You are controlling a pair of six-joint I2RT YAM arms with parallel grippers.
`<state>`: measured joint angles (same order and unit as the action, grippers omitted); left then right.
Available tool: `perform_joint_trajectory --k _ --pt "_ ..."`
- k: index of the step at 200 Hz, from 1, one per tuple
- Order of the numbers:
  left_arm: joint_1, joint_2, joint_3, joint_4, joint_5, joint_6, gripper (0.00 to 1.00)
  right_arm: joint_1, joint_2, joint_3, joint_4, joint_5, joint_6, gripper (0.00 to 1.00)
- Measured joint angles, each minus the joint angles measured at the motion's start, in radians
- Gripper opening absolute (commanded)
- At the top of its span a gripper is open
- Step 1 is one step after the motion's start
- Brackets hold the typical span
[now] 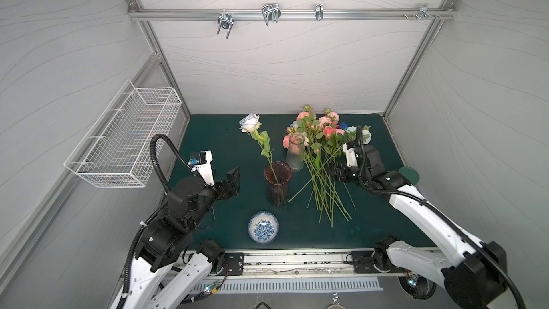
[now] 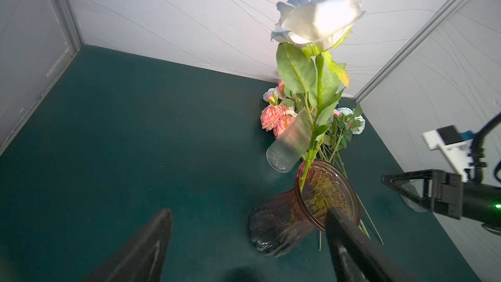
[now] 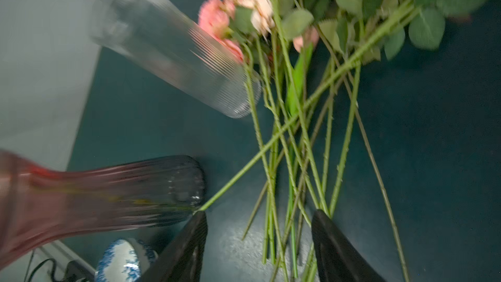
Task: Arrange flowers in a vase
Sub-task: Pick up the flower from the flowers.
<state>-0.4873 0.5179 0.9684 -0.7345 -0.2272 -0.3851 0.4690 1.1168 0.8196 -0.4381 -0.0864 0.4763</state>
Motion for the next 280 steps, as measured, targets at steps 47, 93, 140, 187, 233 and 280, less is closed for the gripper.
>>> perform_joint_trajectory --k 47,93,140,187,233,280 --pt "0.000 0.000 0.000 0.000 -0.001 0.000 0.90 -0.014 0.267 0.083 0.013 0.026 -0.024 0.56" --pt "0.000 0.001 0.000 0.000 0.000 0.000 0.90 -0.006 0.486 0.236 0.052 0.082 -0.092 0.52" --pt "0.000 0.001 0.000 -0.001 0.000 0.001 0.90 0.001 0.685 0.436 0.049 0.135 -0.156 0.45" --pt "0.000 0.001 0.000 -0.001 0.000 0.008 0.90 0.002 0.810 0.572 0.029 0.156 -0.206 0.30" --pt "0.000 0.001 -0.008 -0.002 0.000 0.009 0.90 0.002 0.848 0.634 0.014 0.165 -0.247 0.00" --pt "0.000 0.005 -0.013 -0.002 0.003 0.009 0.90 0.002 0.796 0.589 0.038 0.174 -0.266 0.00"
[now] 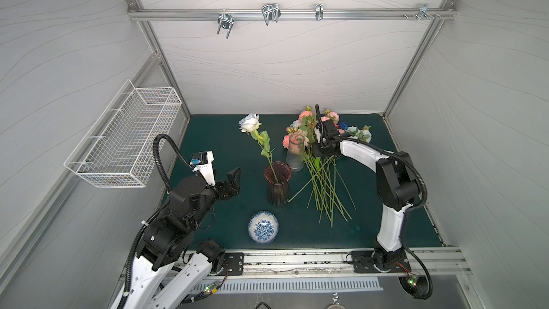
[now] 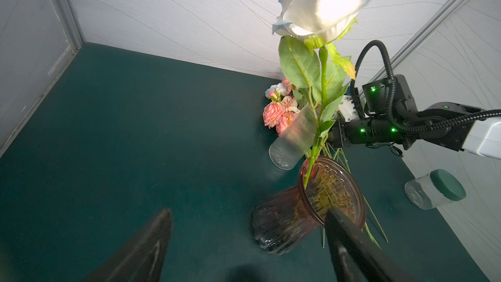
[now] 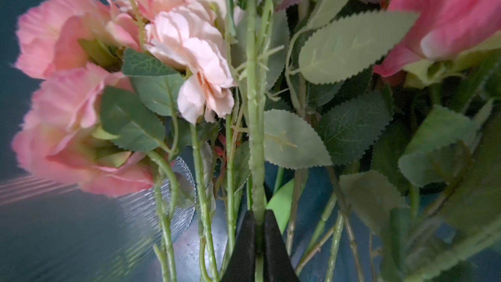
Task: Arrange flowers in a vase
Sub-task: Pick up the flower from the flowers, then place the flower in the vase.
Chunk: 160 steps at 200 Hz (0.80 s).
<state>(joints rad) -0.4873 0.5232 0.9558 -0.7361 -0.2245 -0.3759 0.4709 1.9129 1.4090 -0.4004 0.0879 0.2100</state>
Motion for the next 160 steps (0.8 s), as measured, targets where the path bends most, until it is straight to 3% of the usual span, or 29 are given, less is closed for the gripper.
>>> perform_joint_trajectory --k 80,132,160 --pt "0.000 0.000 0.000 0.000 0.000 -0.001 0.90 -0.029 -0.491 -0.231 0.195 0.039 0.001 0.00" --pt "0.000 -0.001 0.000 0.000 -0.004 -0.002 0.90 -0.044 -0.747 -0.184 0.274 -0.095 0.047 0.00" --pt "0.000 -0.005 0.000 0.000 -0.005 -0.004 0.90 0.004 -0.791 -0.064 0.286 -0.204 0.093 0.00"
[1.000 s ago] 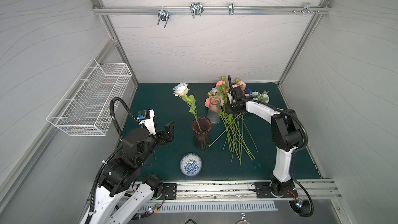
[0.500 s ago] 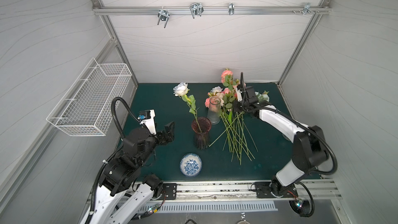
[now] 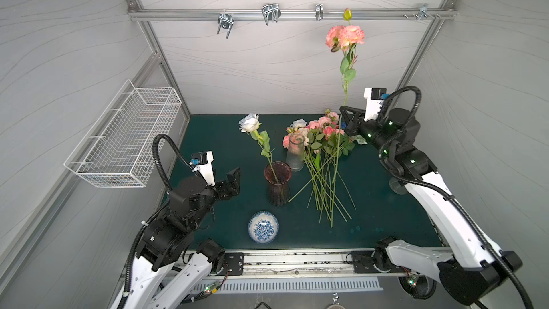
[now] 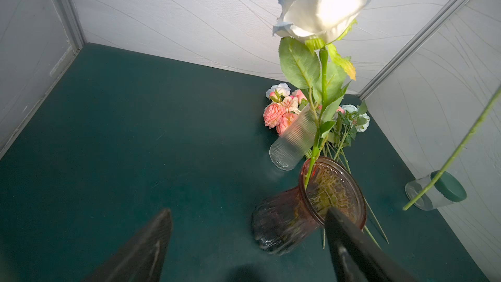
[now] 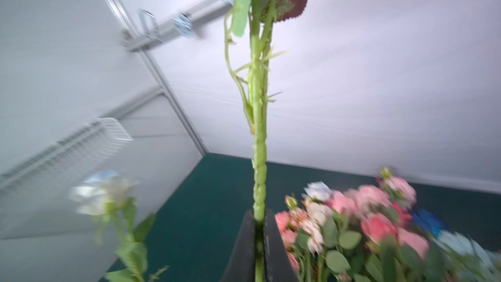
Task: Arrange flowers in a vase
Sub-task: Place the flower in the vase.
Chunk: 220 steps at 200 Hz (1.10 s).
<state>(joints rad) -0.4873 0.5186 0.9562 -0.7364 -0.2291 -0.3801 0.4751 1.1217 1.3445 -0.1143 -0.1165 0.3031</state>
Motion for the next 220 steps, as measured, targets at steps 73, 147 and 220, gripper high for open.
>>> perform_joint_trajectory --k 73,147,220 --pt "0.000 -0.001 0.000 -0.014 -0.004 -0.009 0.90 0.304 0.154 0.249 0.214 -0.177 0.048 0.00" --pt "0.000 -0.015 0.002 -0.033 -0.008 -0.013 0.90 0.382 0.366 0.130 0.411 -0.177 0.026 0.00" --pt "0.000 -0.019 0.002 -0.033 -0.014 -0.013 0.90 0.451 0.347 -0.146 0.469 -0.152 -0.061 0.15"
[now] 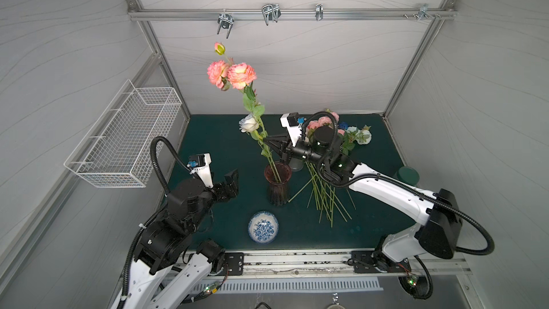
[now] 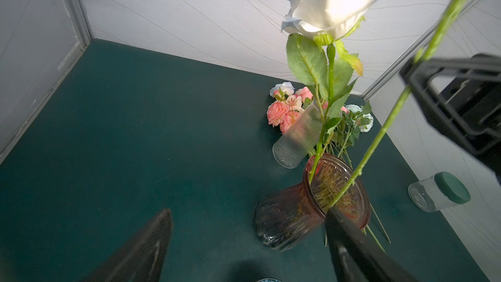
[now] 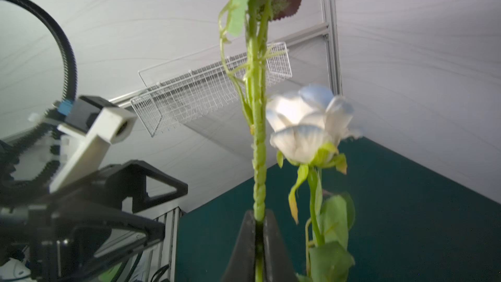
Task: Arrange flowers in a vase
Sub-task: Place the flower in the vase, then pick up the flower from the flowers.
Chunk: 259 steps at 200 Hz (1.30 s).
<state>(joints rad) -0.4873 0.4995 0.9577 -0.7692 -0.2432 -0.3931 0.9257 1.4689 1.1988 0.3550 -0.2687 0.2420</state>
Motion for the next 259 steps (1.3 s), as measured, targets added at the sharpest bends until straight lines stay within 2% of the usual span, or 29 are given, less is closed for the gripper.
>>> perform_joint_trajectory --k 17,31,65,99,115,133,156,173,225,259 --pt "0.000 0.000 0.000 0.000 0.002 0.000 0.91 0.010 -0.029 -0.072 -0.023 0.013 -0.011 0.43" --pt "0.000 0.000 0.000 0.003 0.011 -0.001 0.91 0.013 -0.067 -0.124 -0.044 0.027 -0.013 0.52" --pt "0.000 0.005 0.000 0.023 0.035 -0.003 0.92 0.024 -0.240 -0.226 -0.113 0.080 -0.005 0.59" --pt "0.000 0.012 0.000 0.037 0.050 -0.003 0.92 0.004 -0.464 -0.275 -0.231 0.190 0.031 0.62" --pt "0.000 0.014 0.000 0.038 0.054 -0.004 0.92 -0.081 -0.542 -0.285 -0.305 0.224 0.084 0.58" --pt "0.000 0.014 -0.001 0.038 0.057 -0.003 0.92 -0.248 -0.566 -0.288 -0.410 0.236 0.163 0.54" --pt "0.000 0.014 -0.002 0.039 0.057 -0.003 0.92 -0.455 -0.480 -0.290 -0.531 0.208 0.281 0.53" --pt "0.000 0.014 -0.003 0.042 0.057 -0.003 0.92 -0.525 -0.356 -0.301 -0.575 0.201 0.339 0.51" --pt "0.000 0.014 -0.005 0.042 0.056 -0.003 0.92 -0.540 0.023 -0.296 -0.625 0.203 0.470 0.48" --pt "0.000 0.014 -0.007 0.042 0.056 -0.003 0.92 -0.540 0.119 -0.294 -0.596 0.210 0.541 0.41"
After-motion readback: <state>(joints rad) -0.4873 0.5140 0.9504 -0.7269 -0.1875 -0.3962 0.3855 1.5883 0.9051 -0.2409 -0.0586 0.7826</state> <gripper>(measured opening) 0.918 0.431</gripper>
